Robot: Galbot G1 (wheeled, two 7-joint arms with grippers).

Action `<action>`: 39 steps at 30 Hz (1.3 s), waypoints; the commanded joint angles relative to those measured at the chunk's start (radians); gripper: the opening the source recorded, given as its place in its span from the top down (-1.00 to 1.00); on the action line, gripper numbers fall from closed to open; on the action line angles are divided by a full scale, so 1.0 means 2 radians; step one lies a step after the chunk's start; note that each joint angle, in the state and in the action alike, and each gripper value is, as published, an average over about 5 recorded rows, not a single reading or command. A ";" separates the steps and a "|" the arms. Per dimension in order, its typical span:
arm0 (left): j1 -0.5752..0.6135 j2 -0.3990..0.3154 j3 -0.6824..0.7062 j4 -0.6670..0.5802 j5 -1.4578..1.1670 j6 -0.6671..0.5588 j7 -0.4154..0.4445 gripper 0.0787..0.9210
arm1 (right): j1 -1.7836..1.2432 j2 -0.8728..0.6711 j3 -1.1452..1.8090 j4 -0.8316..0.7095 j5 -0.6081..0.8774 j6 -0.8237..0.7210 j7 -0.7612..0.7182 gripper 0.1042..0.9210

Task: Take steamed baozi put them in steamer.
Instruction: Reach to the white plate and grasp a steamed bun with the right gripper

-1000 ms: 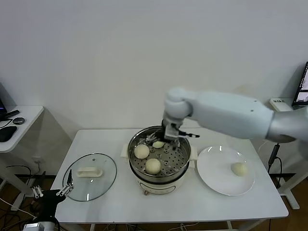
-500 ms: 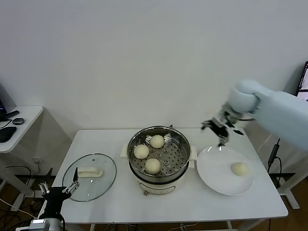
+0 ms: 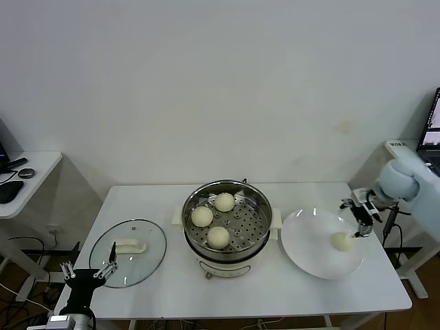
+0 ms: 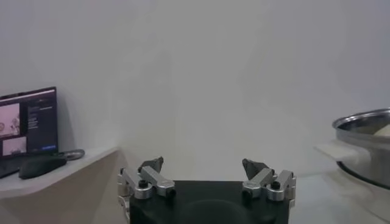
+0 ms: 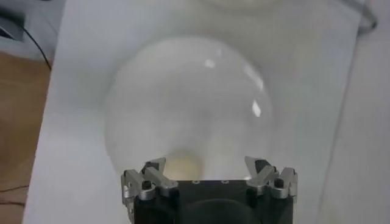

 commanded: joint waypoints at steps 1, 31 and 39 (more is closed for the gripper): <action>0.002 -0.002 0.003 -0.001 0.005 0.002 0.000 -0.77 | -0.109 0.032 0.101 -0.074 -0.080 0.007 0.017 -0.76; 0.002 -0.005 0.000 -0.001 0.007 0.003 0.000 -0.77 | -0.099 0.111 0.100 -0.133 -0.109 -0.001 0.040 -0.21; 0.002 -0.005 0.000 -0.004 0.006 0.003 0.000 -0.77 | -0.076 0.091 0.087 -0.113 -0.088 0.000 0.035 0.26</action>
